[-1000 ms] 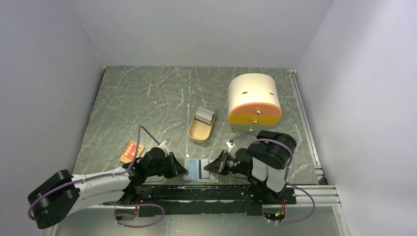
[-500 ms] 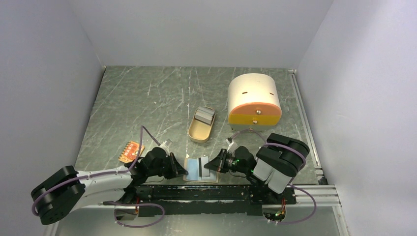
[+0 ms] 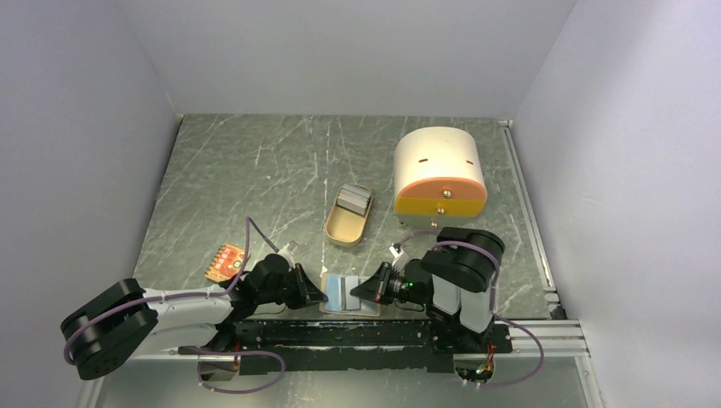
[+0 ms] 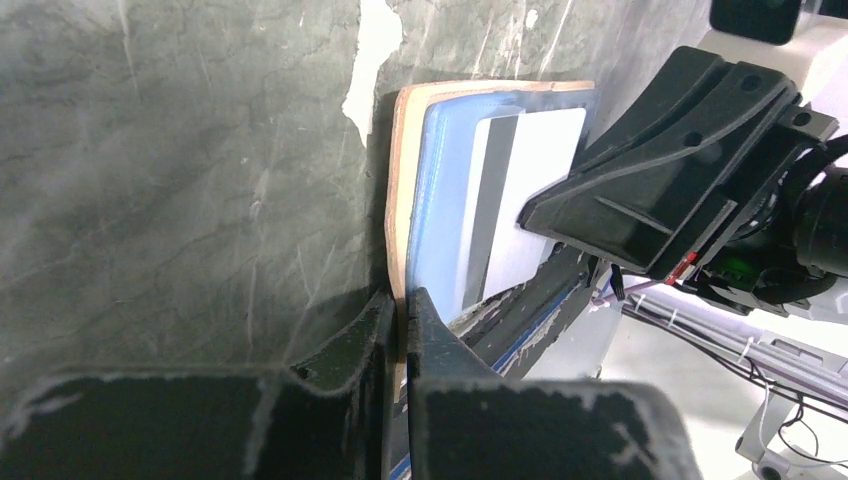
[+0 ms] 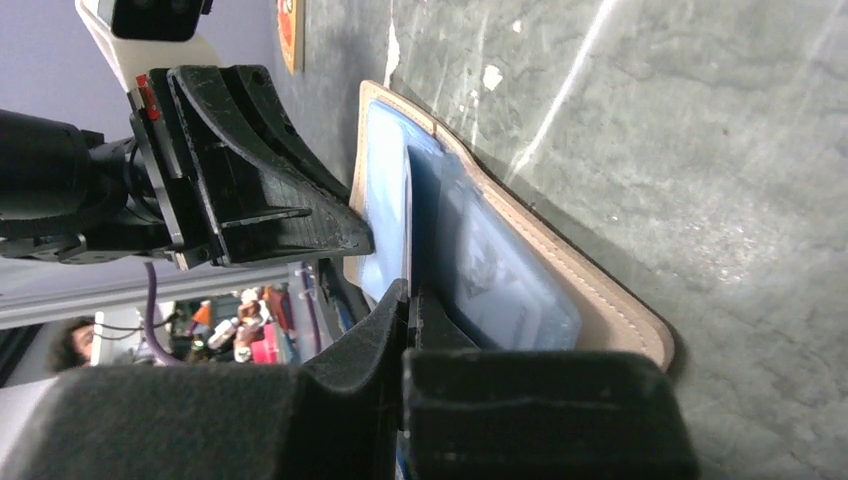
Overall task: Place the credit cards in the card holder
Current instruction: Insert the credit card into the card holder.
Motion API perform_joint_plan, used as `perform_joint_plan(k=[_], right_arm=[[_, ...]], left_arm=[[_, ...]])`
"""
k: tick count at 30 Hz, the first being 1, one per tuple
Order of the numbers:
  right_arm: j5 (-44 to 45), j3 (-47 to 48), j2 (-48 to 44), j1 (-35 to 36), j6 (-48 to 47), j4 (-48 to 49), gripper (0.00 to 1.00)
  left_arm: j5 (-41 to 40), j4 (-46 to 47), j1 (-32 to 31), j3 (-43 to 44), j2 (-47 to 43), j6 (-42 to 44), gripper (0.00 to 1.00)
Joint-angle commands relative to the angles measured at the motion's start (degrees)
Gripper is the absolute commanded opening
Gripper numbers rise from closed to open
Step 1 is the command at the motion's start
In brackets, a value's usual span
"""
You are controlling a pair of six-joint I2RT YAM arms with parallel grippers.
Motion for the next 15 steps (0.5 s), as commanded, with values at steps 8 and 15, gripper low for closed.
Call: perform_joint_plan(k=[8, 15], right_arm=[[3.1, -5.0, 14.0, 0.8, 7.1, 18.0, 0.05], [4.7, -4.7, 7.6, 1.3, 6.7, 9.3, 0.20]], left_arm=[[-1.7, 1.8, 0.2, -0.3, -1.0, -2.9, 0.09], [-1.4, 3.2, 0.1, -1.1, -1.0, -3.8, 0.09]])
